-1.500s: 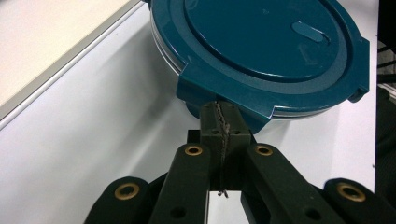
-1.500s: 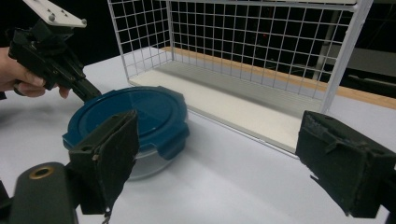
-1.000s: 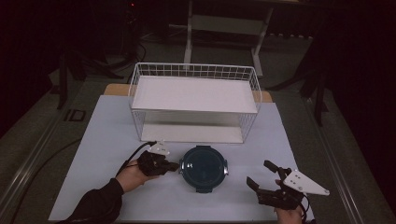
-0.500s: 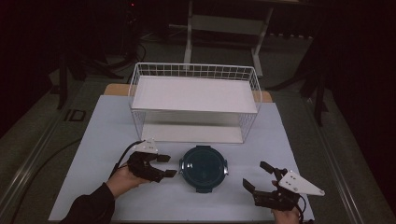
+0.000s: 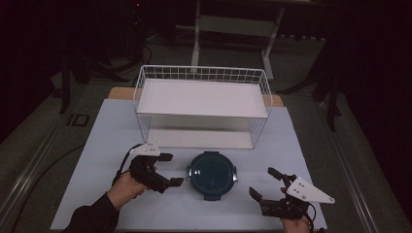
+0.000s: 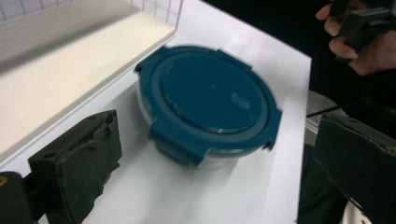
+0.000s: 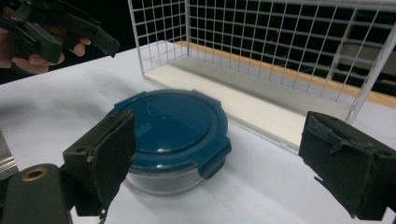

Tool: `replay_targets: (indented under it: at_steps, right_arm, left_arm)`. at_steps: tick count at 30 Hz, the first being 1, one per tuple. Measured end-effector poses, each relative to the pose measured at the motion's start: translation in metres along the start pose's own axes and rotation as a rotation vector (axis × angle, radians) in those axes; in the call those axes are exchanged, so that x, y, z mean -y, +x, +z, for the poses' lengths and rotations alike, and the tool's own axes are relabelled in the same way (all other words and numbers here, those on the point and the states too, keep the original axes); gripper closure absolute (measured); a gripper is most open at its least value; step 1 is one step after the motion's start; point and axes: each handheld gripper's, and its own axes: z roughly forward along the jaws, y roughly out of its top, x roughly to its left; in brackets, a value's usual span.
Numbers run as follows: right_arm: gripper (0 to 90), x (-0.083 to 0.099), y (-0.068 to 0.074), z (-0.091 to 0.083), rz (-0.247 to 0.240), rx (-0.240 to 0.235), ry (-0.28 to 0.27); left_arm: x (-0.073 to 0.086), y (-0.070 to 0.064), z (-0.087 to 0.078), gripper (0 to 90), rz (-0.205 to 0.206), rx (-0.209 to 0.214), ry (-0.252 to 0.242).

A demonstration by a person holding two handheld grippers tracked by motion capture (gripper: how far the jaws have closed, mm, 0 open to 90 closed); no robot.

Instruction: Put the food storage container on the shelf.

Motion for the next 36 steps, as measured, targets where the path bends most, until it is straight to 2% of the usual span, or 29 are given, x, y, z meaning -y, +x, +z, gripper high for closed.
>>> replay_targets:
  at_steps: [4,6,9,10,11,14,16,19,20,21,22,24,25,26,27,28,30,31,32,33,34,36]
  right_arm:
    - [11.0,-0.007,0.000,0.000,-0.003,-0.008,-0.021]
    - [12.0,-0.011,0.001,0.000,-0.017,0.002,-0.035]
    - [13.8,-0.015,0.001,-0.001,-0.031,0.024,-0.044]
    - [14.1,-0.019,-0.001,0.000,-0.027,0.002,-0.044]
    - [14.1,-0.019,-0.001,0.000,-0.027,0.002,-0.044]
    - [17.5,-0.025,-0.002,0.002,-0.021,-0.011,-0.039]
    - [19.2,-0.027,-0.002,0.003,-0.002,-0.015,-0.044]
    - [17.8,-0.028,-0.002,0.008,0.036,-0.032,0.002]
    - [16.1,-0.029,-0.001,0.010,0.031,-0.021,0.013]
    - [16.1,-0.029,-0.001,0.010,0.031,-0.021,0.013]
    - [13.8,-0.028,0.000,0.013,0.023,-0.027,0.008]
    - [13.5,-0.028,0.002,0.015,0.009,-0.021,-0.004]
    - [13.5,-0.028,0.002,0.015,0.009,-0.021,-0.004]
    - [13.5,-0.028,0.004,0.018,-0.002,-0.031,0.009]
    - [13.5,-0.028,0.004,0.018,-0.002,-0.031,0.009]
    - [13.3,-0.028,0.004,0.019,-0.003,-0.032,0.017]
    - [12.6,-0.027,0.004,0.023,0.018,-0.040,0.043]
    - [11.4,-0.026,0.004,0.024,0.026,-0.042,0.050]
    - [10.8,-0.025,0.004,0.025,0.030,-0.042,0.058]
    - [10.8,-0.025,0.004,0.025,0.030,-0.042,0.058]
    - [10.8,-0.024,0.004,0.026,0.033,-0.034,0.064]
    - [10.5,-0.021,0.005,0.029,0.030,-0.040,0.078]
  left_arm:
    - [-0.009,-0.005,-0.001,1.2,-0.001,-0.007,-0.018]
    - [-0.012,-0.005,0.000,1.2,-0.032,-0.001,-0.029]
    - [-0.014,-0.003,0.001,1.3,-0.051,-0.008,-0.038]
    - [-0.016,-0.001,0.003,1.3,-0.067,-0.013,-0.038]
    - [-0.016,-0.001,0.003,1.3,-0.067,-0.013,-0.038]
    - [-0.019,0.005,0.011,1.4,-0.109,-0.020,-0.049]
    - [-0.019,0.007,0.016,1.4,-0.105,-0.043,-0.044]
    - [-0.018,0.009,0.027,1.4,-0.118,-0.056,-0.005]
    - [-0.017,0.012,0.030,1.4,-0.135,-0.049,-0.003]
    - [-0.017,0.012,0.030,1.4,-0.135,-0.049,-0.003]
    - [-0.013,0.017,0.037,1.4,-0.186,-0.035,0.014]
    - [-0.009,0.022,0.044,1.4,-0.231,-0.026,0.043]
    - [-0.009,0.022,0.044,1.4,-0.231,-0.026,0.043]
    - [-0.005,0.027,0.050,1.4,-0.284,0.001,0.063]
    - [-0.005,0.027,0.050,1.4,-0.284,0.001,0.063]
    - [-0.002,0.030,0.053,1.4,-0.312,0.003,0.079]
    - [0.003,0.034,0.058,1.4,-0.369,0.022,0.103]
    - [0.004,0.035,0.059,1.5,-0.383,0.026,0.109]
    - [0.005,0.037,0.059,1.5,-0.418,0.024,0.114]
    - [0.005,0.037,0.059,1.8,-0.418,0.024,0.114]
    - [0.008,0.041,0.060,1.8,-0.469,0.034,0.137]
    - [0.010,0.044,0.060,5.2,-0.519,0.060,0.143]
